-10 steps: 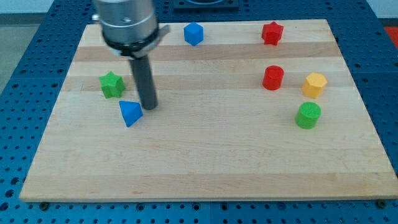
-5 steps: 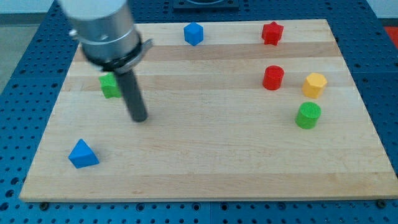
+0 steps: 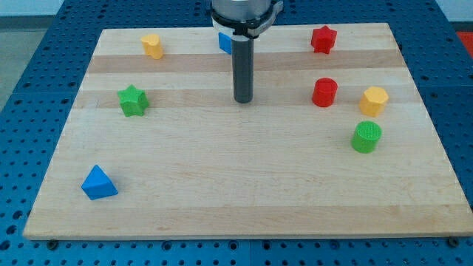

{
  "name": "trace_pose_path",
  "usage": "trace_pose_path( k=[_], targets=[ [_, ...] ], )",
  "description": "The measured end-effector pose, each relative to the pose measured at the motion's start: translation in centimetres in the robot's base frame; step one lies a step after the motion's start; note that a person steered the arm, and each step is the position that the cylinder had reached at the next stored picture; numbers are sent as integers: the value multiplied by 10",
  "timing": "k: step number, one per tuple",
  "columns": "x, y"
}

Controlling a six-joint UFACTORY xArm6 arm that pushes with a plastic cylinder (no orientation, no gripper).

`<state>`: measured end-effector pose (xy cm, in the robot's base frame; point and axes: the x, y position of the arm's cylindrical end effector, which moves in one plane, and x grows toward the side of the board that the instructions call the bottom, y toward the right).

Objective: Slide the red circle to the bottom center of the board

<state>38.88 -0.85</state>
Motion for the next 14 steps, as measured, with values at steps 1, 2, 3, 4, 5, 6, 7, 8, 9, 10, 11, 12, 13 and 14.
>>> trace_pose_path(
  k=[1,2,3,4,5,6,7,8,9,10,11,12,13,14],
  targets=[
    [-22,41],
    [-61,97],
    [-32,127],
    [4,116],
    [4,124],
    [-20,144],
    [-19,168],
    [21,169],
    [60,121],
    [109,115],
    [153,82],
    [154,-6],
    [114,42],
    [77,0]
  ],
)
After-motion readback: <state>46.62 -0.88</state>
